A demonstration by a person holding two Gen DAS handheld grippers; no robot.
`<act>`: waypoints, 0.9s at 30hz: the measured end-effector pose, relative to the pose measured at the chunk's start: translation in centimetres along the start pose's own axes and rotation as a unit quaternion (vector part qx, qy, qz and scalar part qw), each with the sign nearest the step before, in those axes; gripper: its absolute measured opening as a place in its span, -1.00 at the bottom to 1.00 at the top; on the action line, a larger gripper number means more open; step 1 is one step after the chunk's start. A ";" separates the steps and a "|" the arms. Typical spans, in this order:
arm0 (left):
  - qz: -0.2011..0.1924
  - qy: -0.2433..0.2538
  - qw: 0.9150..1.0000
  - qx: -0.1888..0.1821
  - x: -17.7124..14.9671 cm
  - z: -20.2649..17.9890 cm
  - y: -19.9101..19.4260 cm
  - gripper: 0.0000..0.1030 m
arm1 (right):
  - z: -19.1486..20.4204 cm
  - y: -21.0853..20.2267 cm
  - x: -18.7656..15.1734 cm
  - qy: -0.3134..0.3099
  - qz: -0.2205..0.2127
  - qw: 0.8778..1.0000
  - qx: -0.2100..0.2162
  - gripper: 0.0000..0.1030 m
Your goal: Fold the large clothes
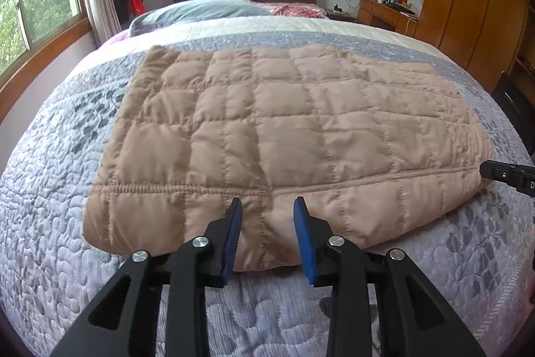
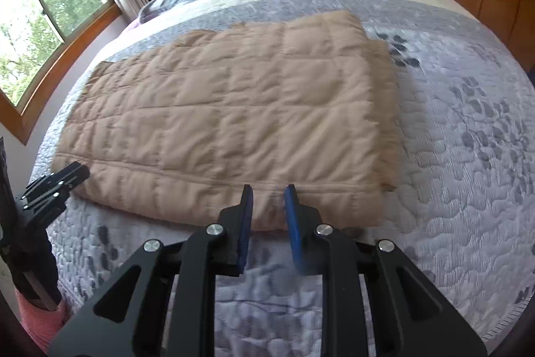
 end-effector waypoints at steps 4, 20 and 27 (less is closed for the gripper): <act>0.013 0.002 1.000 -0.008 -0.6 -0.1 1.3 -0.37 | -1.5 2.2 -0.7 0.018 0.021 1.000 0.008 -0.65; 0.012 -0.015 1.000 -0.012 -0.2 1.4 -0.6 -0.22 | -1.2 0.2 0.9 -0.005 -0.004 0.999 0.043 -0.43; -0.043 -0.026 0.998 0.043 2.9 6.4 -4.0 0.22 | -2.4 -4.9 4.5 -0.024 -0.066 0.997 0.015 0.54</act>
Point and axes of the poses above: each gripper's, at about its wrist camera, not at the fingertips, and y roughly the way its jaws point, z to its left, x to its top, the point moved 8 cm from there along y, roughly the way its jaws point, and after that the axes turned 14 degrees about x, right-handed, at the moved point
